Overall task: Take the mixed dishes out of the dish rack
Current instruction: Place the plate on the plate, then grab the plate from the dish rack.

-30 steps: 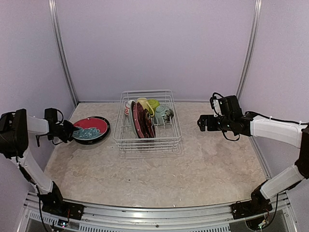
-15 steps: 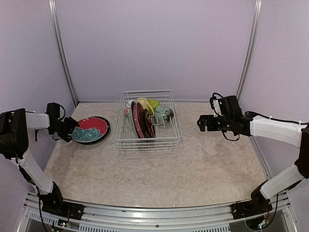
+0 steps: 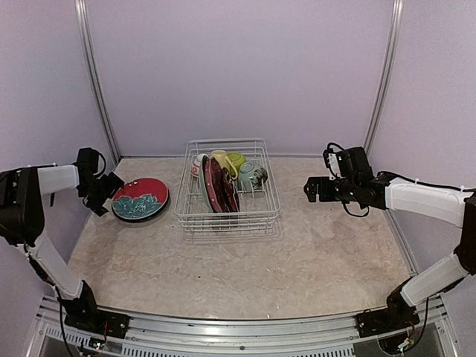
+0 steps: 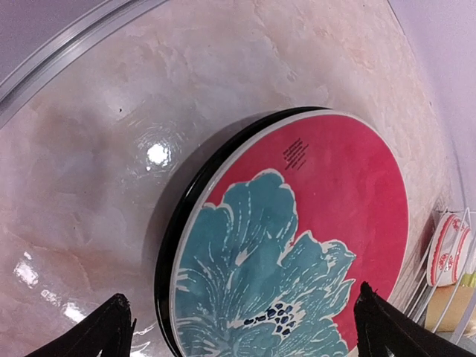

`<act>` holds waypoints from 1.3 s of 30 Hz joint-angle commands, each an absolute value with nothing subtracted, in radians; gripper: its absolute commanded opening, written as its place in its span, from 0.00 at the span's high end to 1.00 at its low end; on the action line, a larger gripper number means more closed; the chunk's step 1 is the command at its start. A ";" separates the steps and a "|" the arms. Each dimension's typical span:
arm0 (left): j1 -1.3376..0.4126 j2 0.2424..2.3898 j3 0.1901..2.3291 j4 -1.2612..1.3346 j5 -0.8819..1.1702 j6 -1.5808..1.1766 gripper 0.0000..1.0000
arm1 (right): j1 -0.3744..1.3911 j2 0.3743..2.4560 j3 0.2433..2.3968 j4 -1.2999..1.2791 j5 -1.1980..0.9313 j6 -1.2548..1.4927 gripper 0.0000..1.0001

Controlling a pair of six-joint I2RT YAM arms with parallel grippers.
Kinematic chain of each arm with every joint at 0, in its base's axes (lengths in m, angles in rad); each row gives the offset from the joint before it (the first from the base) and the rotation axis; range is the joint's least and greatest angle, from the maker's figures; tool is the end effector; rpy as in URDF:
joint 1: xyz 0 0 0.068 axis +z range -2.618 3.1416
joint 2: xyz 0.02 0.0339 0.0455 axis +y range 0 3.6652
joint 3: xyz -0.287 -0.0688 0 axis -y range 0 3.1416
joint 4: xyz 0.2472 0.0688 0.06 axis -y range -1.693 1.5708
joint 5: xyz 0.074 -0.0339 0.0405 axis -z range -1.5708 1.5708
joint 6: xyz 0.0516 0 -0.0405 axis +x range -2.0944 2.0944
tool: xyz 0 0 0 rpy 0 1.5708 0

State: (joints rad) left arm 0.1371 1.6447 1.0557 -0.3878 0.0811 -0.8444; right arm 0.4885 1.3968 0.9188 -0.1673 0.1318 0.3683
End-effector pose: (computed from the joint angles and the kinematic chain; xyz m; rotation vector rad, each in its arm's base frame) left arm 0.3476 0.0437 0.2083 -1.1908 2.2967 -0.3726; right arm 0.2835 0.1430 0.2605 -0.0606 2.2285 0.3280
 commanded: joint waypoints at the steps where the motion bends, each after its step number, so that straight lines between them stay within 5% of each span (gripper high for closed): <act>1: 0.123 1.561 1.080 -0.467 0.012 -0.833 0.01 | 0.498 1.373 0.915 -0.173 0.140 0.368 0.00; 15: -0.258 1.417 1.318 -0.645 -0.127 -0.661 0.01 | 0.499 1.396 0.917 -0.148 0.121 0.365 0.00; 27: -0.537 1.663 1.670 -0.816 -0.140 -0.514 0.02 | 0.499 1.374 0.901 -0.158 0.131 0.365 0.00; 39: -0.626 1.848 1.831 -0.895 -0.180 -0.476 0.18 | 0.498 1.355 0.879 -0.152 0.127 0.370 0.00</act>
